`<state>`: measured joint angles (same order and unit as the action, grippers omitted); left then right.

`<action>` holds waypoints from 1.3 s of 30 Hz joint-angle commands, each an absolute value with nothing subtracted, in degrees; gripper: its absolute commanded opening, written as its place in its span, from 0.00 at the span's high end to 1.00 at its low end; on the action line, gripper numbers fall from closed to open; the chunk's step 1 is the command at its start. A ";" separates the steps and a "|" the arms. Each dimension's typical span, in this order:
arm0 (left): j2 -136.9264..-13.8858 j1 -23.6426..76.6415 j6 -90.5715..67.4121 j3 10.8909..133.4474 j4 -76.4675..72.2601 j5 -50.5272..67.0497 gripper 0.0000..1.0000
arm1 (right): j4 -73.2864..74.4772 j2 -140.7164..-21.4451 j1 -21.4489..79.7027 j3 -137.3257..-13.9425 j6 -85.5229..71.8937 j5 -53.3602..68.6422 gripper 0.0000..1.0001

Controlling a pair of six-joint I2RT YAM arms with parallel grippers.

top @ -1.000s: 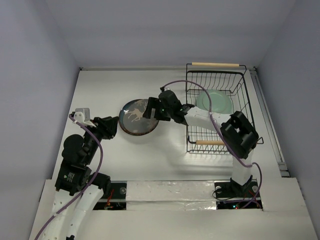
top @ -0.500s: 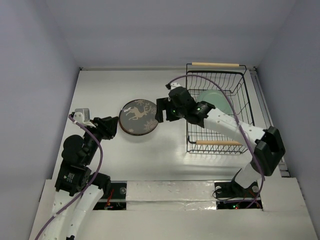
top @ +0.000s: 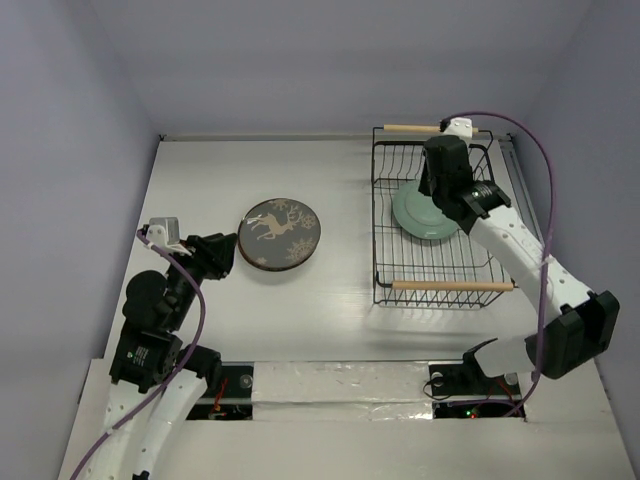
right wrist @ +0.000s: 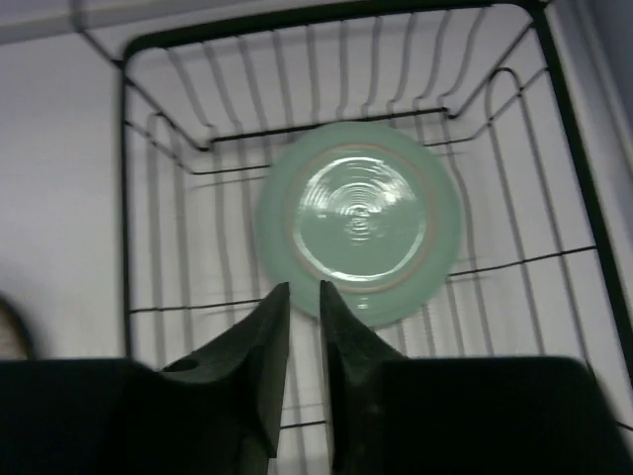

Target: Unload the plates from the dish rack

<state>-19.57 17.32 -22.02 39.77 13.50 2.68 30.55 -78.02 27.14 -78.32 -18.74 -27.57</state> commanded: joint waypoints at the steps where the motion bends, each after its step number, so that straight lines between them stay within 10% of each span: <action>1: -18.46 17.67 -22.32 39.20 10.55 3.60 0.66 | 33.76 -81.91 23.83 -78.40 -12.93 -33.57 0.73; 6: -17.67 17.67 -22.24 39.11 10.46 3.87 0.66 | 33.92 -87.87 20.22 -78.05 -8.89 -29.46 0.29; 12: -16.61 18.28 -22.32 39.11 10.46 3.69 0.65 | 35.33 -95.35 19.69 -80.59 -2.39 -28.30 0.06; 39: -15.38 19.95 -22.24 39.20 10.55 3.34 0.65 | 36.82 -112.15 21.79 -86.31 -3.16 -25.21 0.00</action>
